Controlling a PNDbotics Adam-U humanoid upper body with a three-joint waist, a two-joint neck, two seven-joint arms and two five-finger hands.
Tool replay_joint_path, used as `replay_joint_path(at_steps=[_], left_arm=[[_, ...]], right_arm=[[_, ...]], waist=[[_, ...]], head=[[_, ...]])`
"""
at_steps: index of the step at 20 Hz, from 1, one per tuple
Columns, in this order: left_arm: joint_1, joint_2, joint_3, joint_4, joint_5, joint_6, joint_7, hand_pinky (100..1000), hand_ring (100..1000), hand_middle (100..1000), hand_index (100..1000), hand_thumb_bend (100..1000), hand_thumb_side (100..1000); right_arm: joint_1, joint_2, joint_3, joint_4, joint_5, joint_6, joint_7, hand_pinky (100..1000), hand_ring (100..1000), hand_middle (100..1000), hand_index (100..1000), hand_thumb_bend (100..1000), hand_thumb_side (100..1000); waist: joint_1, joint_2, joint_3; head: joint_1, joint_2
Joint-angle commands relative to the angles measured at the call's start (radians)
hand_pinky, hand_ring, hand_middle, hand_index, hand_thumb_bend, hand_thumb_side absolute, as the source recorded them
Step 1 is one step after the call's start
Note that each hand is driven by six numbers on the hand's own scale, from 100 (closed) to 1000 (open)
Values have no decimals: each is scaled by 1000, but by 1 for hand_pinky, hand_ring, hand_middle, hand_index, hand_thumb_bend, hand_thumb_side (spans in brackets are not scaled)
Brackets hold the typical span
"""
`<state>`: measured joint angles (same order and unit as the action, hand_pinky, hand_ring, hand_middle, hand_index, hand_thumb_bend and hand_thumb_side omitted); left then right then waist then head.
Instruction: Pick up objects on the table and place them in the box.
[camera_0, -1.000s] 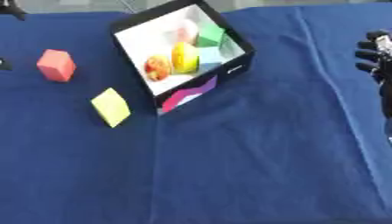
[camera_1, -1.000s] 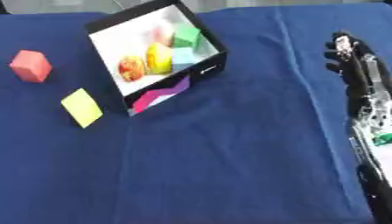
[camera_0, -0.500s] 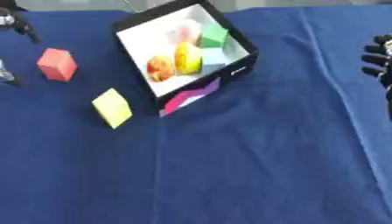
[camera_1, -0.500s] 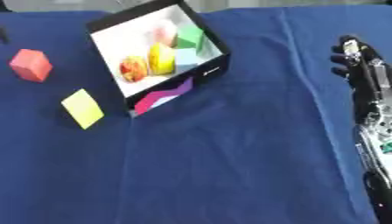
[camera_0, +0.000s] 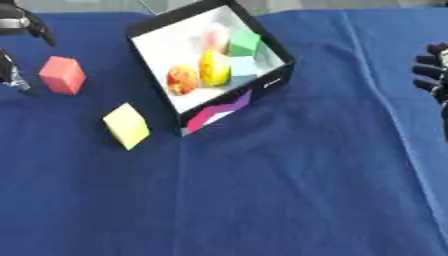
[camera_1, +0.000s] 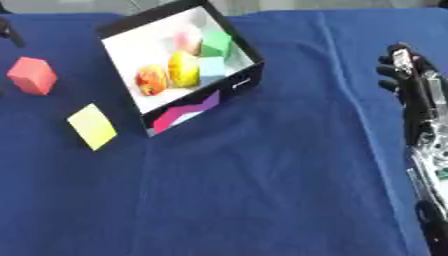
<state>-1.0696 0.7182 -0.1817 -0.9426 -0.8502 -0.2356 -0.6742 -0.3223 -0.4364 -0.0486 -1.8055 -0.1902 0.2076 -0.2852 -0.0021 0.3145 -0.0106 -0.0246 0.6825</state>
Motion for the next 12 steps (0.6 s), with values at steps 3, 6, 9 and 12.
replay_joint_path(at_steps=[3,6,9,12], left_arm=[[-36,8,24,12,0,13,20,923,874,789,803,651,100],[-38,3,28,27,-16,20,15,924,877,795,802,665,100],[-39,0,34,41,-41,28,9,925,879,797,804,681,100],[-40,-4,44,57,-69,37,6,926,881,800,803,697,100]], right_arm=[[-16,-12,-3,-21,2,-1,3,837,824,755,842,100,797],[-21,-9,-2,-23,1,-2,4,837,824,755,842,100,797],[-25,-8,-2,-25,0,-2,4,836,824,755,841,100,797],[-29,-7,-1,-27,-2,-3,3,836,823,754,841,100,798]], waist=[[-12,-3,-7],[-12,2,-14],[-12,7,-19],[-12,11,-24]], head=[[6,-23],[9,-27],[8,-29],[7,-30]])
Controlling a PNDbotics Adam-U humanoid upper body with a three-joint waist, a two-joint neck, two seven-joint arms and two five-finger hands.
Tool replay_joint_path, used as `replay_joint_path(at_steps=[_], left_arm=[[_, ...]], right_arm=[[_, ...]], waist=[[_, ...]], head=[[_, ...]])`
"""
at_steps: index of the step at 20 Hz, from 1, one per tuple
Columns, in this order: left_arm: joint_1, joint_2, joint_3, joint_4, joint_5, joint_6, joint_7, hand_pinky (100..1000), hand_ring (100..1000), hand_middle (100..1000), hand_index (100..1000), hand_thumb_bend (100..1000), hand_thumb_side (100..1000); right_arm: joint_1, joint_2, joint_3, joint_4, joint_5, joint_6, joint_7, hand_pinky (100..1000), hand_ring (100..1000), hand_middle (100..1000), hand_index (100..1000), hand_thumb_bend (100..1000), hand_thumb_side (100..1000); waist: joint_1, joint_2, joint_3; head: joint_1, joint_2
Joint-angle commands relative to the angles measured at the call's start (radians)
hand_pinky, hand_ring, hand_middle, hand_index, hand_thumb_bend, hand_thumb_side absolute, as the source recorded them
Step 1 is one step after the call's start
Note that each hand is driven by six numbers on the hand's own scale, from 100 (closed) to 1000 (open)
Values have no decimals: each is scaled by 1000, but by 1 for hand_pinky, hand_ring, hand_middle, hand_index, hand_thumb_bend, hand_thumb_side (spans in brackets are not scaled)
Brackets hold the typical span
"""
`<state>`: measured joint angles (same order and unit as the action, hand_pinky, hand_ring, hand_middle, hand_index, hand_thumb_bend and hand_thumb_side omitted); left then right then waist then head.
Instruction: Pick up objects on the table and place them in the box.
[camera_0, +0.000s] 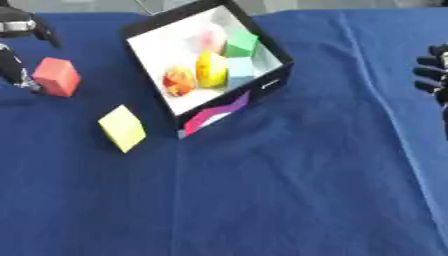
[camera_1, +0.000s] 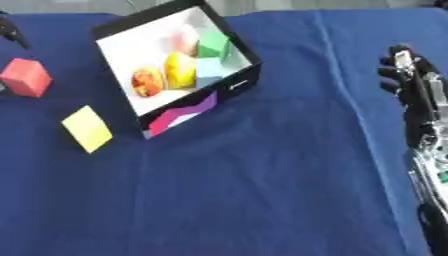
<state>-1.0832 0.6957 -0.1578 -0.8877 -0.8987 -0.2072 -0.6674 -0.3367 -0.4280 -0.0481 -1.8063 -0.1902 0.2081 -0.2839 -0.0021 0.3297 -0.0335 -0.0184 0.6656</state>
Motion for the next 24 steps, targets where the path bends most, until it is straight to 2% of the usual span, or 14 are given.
replay_joint_path(at_steps=[1,3,11,14,16,20,24], left_arm=[[-27,17,23,7,-29,10,-1,926,881,800,802,698,100],[-28,15,26,12,-50,12,-1,934,893,808,800,723,100],[-30,-3,49,37,-44,13,50,893,857,757,774,615,100],[-30,-5,48,44,-40,17,58,826,783,633,719,569,100],[-34,-8,47,46,-38,19,57,780,737,591,675,556,100],[-50,-15,42,41,-41,24,57,704,657,535,609,537,100],[-89,-33,34,11,-34,10,71,668,614,498,566,499,100]], right_arm=[[-16,-15,-1,-26,-2,-3,1,836,823,754,841,100,798],[-18,-14,0,-26,-3,-2,1,836,823,754,841,100,799],[-23,-11,4,-25,-2,0,7,837,822,753,842,100,802],[-24,-11,5,-24,-1,0,8,837,822,753,842,100,803],[-24,-11,5,-23,-1,0,9,837,822,753,842,100,804],[-24,-13,6,-22,-1,0,10,838,822,753,843,100,802],[-21,-16,5,-22,-2,-1,11,838,822,753,843,100,800]], waist=[[-12,-3,-2],[-12,-1,-5],[-15,4,-9],[-16,5,-10],[-15,4,-10],[-15,2,-10],[-12,-5,-8]], head=[[2,-13],[5,-13],[14,-14],[14,-13],[15,-11],[17,-8],[22,0]])
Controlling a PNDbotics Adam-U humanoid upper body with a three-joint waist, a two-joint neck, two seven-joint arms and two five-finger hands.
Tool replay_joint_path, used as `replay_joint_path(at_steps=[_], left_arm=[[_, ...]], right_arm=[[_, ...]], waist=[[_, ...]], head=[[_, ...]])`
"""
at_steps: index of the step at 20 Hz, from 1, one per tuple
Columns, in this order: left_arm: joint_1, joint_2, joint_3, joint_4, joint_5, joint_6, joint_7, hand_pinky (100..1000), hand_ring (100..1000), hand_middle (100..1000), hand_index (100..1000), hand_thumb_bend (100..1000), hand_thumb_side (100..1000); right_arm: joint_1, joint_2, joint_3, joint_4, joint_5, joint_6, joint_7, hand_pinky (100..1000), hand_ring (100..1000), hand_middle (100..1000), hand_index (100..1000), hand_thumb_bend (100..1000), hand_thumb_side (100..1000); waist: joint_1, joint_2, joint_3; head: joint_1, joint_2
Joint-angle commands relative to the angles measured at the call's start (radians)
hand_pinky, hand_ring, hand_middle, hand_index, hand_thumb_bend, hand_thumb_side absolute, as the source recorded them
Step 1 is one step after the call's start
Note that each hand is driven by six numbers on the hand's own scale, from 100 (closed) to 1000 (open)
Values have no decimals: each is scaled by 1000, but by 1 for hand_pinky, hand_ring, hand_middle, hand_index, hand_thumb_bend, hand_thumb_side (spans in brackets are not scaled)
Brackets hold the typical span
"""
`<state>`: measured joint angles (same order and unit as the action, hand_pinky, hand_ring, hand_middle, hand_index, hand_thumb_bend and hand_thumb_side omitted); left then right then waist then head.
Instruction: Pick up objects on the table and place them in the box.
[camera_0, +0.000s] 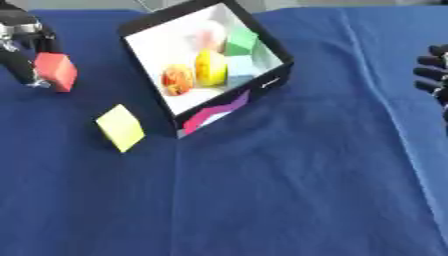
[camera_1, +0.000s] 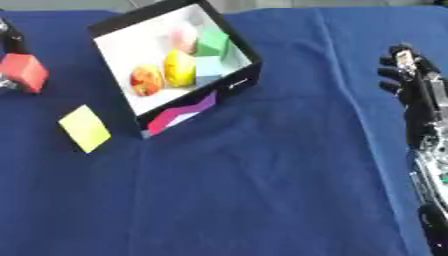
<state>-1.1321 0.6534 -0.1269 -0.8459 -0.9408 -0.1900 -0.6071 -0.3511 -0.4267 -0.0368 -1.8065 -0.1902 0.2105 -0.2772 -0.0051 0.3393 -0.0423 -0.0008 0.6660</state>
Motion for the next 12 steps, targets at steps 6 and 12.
replay_joint_path(at_steps=[6,12], left_arm=[[-155,-81,-20,-70,102,-22,13,637,586,491,536,414,100],[-221,-201,-72,-106,133,-67,51,637,610,498,543,509,100]], right_arm=[[-4,-20,-2,-18,-4,-3,11,838,822,753,843,100,798],[-18,-14,8,-16,-8,-3,23,838,822,753,843,100,795]], waist=[[-6,-29,-2],[-2,-33,-18]], head=[[15,15],[40,13]])
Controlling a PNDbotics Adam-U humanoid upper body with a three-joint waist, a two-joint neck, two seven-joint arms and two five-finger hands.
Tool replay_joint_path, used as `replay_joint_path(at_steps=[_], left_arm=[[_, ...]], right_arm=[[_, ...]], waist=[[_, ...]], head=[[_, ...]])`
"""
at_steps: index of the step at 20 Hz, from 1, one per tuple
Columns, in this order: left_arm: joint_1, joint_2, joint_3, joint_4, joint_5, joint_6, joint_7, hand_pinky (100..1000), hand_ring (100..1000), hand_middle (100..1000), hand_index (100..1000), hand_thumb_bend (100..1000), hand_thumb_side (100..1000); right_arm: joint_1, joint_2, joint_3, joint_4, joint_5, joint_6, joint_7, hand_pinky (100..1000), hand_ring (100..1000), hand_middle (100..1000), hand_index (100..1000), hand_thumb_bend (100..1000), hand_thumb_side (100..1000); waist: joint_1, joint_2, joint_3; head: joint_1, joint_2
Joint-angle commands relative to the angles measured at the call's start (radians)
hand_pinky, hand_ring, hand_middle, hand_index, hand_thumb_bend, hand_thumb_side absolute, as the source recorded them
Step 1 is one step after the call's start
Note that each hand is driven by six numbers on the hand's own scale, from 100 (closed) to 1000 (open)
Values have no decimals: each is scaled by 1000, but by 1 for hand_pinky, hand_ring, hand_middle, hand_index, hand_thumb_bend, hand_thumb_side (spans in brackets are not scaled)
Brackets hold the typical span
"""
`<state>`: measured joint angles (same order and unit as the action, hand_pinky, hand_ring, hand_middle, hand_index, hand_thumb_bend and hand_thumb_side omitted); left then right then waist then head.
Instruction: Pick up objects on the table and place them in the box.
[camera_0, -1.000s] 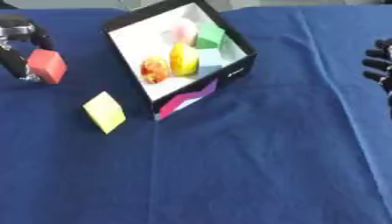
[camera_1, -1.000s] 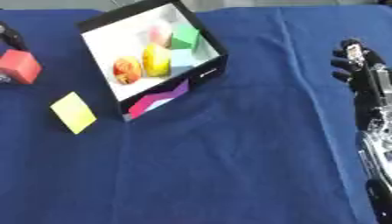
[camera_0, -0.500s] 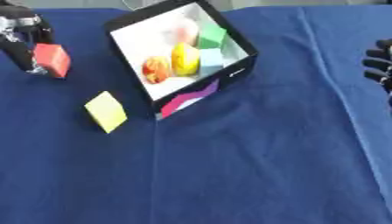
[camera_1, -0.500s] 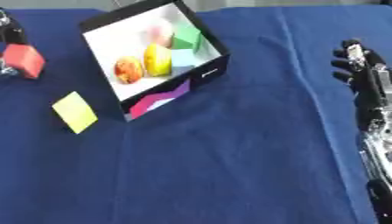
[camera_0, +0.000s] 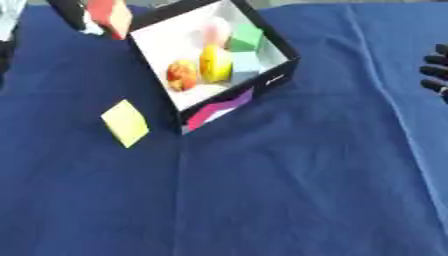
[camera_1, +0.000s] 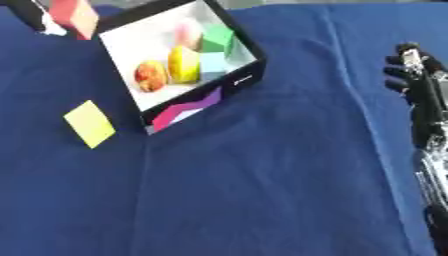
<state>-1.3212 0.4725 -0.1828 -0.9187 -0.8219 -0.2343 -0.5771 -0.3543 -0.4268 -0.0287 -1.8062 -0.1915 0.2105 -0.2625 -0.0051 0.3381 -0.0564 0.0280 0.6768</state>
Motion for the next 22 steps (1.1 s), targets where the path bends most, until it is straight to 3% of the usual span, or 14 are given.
replay_joint_path(at_steps=[1,10,12,14,16,17,19,21,22], left_arm=[[-33,-34,-26,-38,12,-33,31,636,611,497,543,513,100],[-23,-131,-35,12,-91,-31,94,668,633,539,599,536,100],[-21,-138,-32,17,-111,-25,110,719,679,599,680,555,100],[-20,-141,-30,22,-131,-16,128,799,787,762,817,553,100],[-21,-141,-26,23,-145,-8,147,836,825,806,866,530,100],[-21,-140,-23,21,-148,-5,160,851,839,816,890,524,267],[-22,-136,-18,21,-151,3,186,848,838,811,894,512,323],[-20,-131,-16,24,-142,4,197,841,832,802,886,463,229],[-19,-125,-16,24,-135,3,197,837,829,797,881,448,224]], right_arm=[[-19,-12,2,-16,-8,-3,10,838,822,753,843,100,794],[-43,-1,20,-18,-12,0,31,839,822,754,843,100,794],[-44,1,19,-18,-13,-1,30,841,821,753,843,100,793],[-43,1,17,-19,-14,-2,28,841,821,753,843,100,793],[-41,0,16,-19,-14,-2,27,841,821,753,843,100,793],[-41,-1,16,-19,-14,-2,27,841,821,753,843,100,793],[-39,-2,15,-19,-14,-2,26,841,821,753,843,100,793],[-38,-3,15,-19,-14,-2,25,841,822,753,843,100,792],[-37,-4,14,-19,-14,-2,25,841,822,753,843,100,792]], waist=[[-1,-32,-7],[1,-29,-36],[2,-28,-37],[1,-28,-36],[1,-28,-34],[1,-29,-33],[1,-30,-31],[1,-32,-29],[2,-33,-27]], head=[[16,3],[32,7],[36,8],[38,9],[37,10],[37,11],[38,12],[37,12],[35,12]])
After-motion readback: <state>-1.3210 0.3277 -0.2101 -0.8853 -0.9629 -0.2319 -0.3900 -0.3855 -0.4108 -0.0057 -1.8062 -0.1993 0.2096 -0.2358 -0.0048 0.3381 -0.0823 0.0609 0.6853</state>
